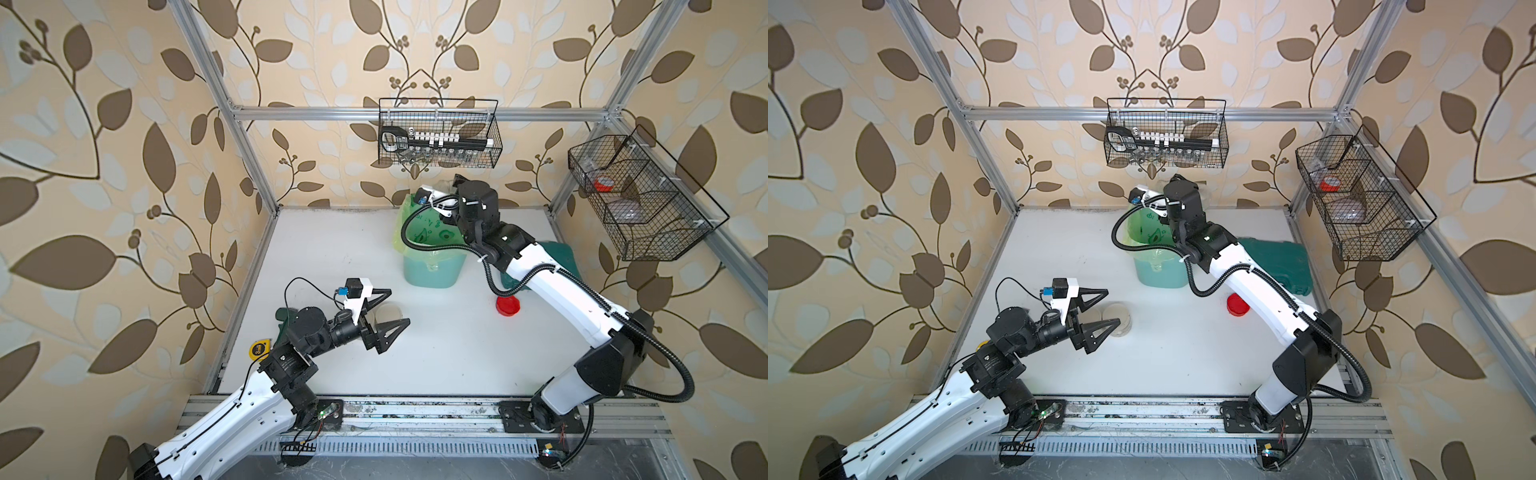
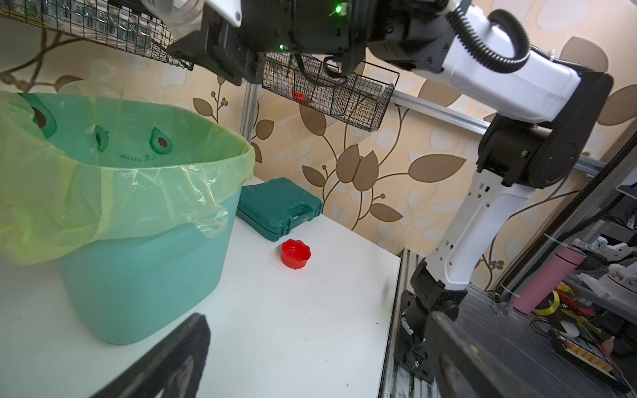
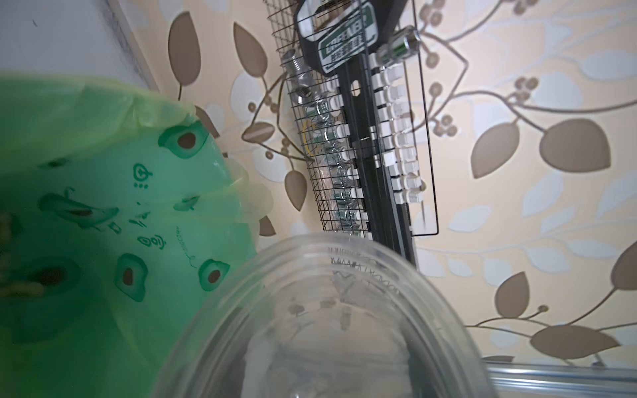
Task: Empty moldy peanuts from jars
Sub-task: Pour the moldy peanuts from the jar into the trash bin, then place the jar at the center of the board.
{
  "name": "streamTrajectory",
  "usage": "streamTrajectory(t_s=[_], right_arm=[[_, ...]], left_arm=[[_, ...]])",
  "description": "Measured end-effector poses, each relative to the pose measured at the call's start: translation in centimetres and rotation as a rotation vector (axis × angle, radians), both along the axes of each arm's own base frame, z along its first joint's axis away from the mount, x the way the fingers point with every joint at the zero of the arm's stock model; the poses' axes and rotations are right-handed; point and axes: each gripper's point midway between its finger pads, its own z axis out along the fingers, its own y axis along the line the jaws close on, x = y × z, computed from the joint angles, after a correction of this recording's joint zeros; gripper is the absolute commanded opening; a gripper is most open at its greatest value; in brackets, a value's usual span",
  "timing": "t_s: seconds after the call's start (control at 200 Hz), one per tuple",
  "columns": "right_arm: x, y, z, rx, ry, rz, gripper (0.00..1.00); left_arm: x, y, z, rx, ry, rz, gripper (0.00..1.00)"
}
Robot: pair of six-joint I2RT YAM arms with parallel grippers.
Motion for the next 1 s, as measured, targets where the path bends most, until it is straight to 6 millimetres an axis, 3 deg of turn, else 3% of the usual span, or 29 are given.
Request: streamTrajectory(t_s=[0.14, 0.25, 0.39, 0.72, 1.0], right_arm=[[-2.8, -1.1, 2.6, 0.303, 0.007, 0.068, 0.00], [-5.0, -3.1, 4.5, 0.549, 0.020, 0.133, 0.00], [-7.9, -5.2, 4.4, 0.771, 0.065, 0.211, 0.00], [-15.1, -3.6, -4.6, 1.018, 0.313, 0.379, 0.00], [-19.6, -4.5, -10.7, 1.146, 0.314, 0.438, 0.00]], left_arm=[[0.1, -0.1, -0.2, 0.005, 0.006, 0.000, 0.99], [0.2, -0.1, -0.3, 0.008, 0.009, 0.000, 0.99], [0.3, -0.2, -0.5, 0.012, 0.015, 0.001, 0.99], [1.3, -0.4, -1.7, 0.054, 0.082, 0.034, 0.99], [2.4, -1.0, -0.1, 0.065, 0.114, 0.052, 0.96]])
